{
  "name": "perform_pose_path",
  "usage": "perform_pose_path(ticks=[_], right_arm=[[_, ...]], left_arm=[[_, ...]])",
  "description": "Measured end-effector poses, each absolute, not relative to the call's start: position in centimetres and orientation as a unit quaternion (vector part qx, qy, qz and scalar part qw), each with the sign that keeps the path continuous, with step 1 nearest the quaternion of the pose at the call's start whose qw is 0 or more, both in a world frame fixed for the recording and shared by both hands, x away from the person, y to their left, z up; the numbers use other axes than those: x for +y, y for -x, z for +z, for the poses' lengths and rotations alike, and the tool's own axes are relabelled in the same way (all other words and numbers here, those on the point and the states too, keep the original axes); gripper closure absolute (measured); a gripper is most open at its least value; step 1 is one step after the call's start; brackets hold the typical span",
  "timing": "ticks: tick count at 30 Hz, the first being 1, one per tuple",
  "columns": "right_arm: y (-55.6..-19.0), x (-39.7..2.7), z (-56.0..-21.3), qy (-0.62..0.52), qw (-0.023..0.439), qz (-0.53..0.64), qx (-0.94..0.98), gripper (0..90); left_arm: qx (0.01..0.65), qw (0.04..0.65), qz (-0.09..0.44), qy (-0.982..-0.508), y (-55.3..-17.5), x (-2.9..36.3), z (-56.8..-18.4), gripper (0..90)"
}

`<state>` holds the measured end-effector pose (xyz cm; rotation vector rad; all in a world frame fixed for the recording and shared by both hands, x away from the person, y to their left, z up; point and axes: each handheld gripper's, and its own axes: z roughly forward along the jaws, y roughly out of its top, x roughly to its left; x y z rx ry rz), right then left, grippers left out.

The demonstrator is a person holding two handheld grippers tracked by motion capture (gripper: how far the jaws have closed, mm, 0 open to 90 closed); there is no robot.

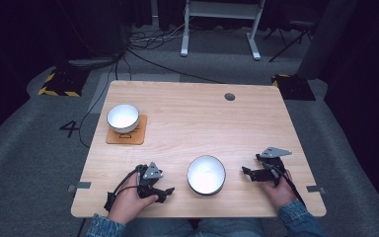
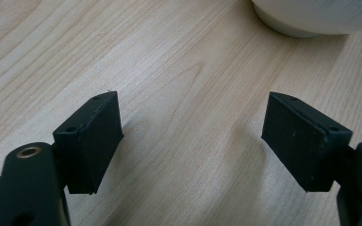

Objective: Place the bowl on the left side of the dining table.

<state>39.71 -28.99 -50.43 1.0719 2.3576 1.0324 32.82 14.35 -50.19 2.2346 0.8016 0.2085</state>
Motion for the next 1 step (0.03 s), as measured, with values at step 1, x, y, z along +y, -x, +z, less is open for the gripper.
perform_pose_path(ticks=[1], right_arm=[[-39.70,-28.99,-50.42,-0.379,0.175,0.364,0.833,15.8]], left_arm=[[0.314,0.368,0.082,-0.871,-32.76,14.25,-50.22,20.3]])
